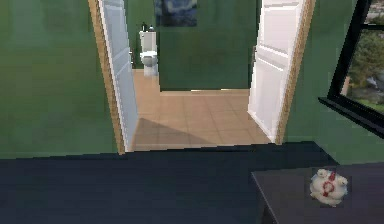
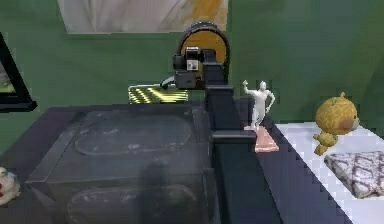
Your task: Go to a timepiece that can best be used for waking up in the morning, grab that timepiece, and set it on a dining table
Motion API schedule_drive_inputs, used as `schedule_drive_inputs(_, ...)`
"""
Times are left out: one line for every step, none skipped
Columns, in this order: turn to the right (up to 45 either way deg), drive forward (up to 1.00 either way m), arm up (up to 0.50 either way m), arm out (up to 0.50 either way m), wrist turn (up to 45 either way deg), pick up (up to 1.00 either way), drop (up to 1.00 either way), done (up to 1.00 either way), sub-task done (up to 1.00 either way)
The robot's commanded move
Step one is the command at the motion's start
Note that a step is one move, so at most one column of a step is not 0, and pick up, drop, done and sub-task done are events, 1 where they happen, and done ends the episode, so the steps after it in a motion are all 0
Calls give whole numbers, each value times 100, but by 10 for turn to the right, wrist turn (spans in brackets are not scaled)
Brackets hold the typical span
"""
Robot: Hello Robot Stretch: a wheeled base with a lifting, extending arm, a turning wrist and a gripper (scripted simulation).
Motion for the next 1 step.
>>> schedule_drive_inputs(0, 0, -32, 0, 0, 0, 0, 0, 0)
